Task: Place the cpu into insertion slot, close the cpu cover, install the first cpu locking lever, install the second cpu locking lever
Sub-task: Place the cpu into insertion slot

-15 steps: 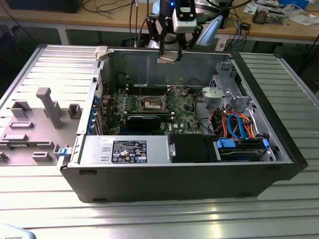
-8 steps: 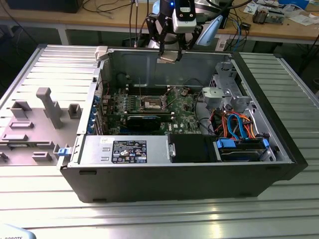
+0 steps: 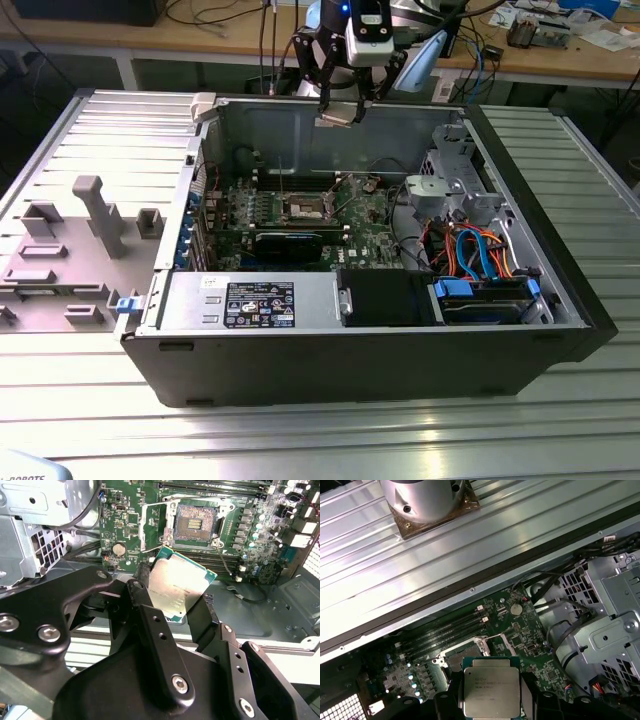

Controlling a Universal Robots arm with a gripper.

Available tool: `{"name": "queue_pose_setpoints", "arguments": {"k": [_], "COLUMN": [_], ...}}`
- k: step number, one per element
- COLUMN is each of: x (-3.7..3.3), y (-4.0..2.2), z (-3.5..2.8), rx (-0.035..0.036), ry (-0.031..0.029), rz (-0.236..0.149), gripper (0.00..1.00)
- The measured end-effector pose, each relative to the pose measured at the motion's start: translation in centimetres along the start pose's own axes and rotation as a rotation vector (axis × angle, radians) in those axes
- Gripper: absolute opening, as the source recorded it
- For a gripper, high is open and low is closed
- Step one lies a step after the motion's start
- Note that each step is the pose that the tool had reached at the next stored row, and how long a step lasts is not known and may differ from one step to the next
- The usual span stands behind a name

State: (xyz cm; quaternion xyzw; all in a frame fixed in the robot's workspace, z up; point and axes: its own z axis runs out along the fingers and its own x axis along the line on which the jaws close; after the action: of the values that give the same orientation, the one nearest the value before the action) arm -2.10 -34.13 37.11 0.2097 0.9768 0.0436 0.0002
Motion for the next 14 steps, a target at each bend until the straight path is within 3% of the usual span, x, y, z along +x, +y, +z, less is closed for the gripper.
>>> {"name": "queue_pose_setpoints", "arguments": {"k": [5, 10, 14], "x": [0.0, 0.02, 0.56], "y": [0.0, -0.02, -0.27], "z": [0.0, 0.09, 0.14], "rx": [-0.0001, -0.0004, -0.0005], "ry": [-0.0003, -0.004, -0.0045], "rz": [0.003, 0.045, 0.05], "gripper": [0.54, 0.54, 0.54]}}
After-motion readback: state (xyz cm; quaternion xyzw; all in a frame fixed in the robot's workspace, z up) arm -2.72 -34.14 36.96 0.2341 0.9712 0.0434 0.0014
